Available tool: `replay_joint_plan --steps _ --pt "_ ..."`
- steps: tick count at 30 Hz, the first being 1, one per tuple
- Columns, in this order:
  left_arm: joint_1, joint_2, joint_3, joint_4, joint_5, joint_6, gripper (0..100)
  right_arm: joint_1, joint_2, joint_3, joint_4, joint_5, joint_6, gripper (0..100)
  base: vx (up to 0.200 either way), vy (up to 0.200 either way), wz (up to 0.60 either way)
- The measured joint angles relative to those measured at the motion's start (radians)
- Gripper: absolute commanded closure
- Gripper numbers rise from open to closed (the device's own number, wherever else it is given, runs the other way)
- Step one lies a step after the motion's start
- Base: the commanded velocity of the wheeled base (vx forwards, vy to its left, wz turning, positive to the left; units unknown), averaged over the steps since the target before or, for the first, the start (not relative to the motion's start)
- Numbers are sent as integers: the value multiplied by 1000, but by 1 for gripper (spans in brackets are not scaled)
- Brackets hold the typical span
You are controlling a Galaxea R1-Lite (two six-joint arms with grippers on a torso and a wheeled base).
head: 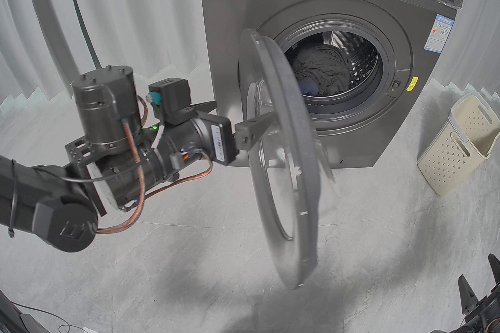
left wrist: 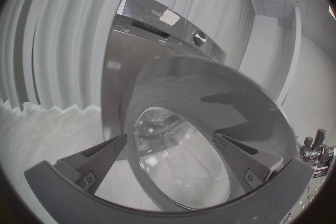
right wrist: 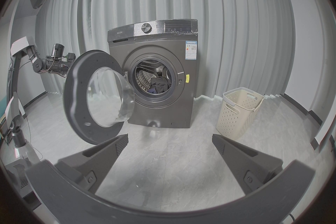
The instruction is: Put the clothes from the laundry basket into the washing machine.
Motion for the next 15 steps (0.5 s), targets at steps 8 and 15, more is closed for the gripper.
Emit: replay_joint_plan --steps 8,15 --pt "-15 119 -148 1 4 -7 0 0 0 0 0 0 0 0 0 0 0" --pt "-16 219 -314 -2 25 -31 0 -1 0 0 0 0 0 0 0 0 0"
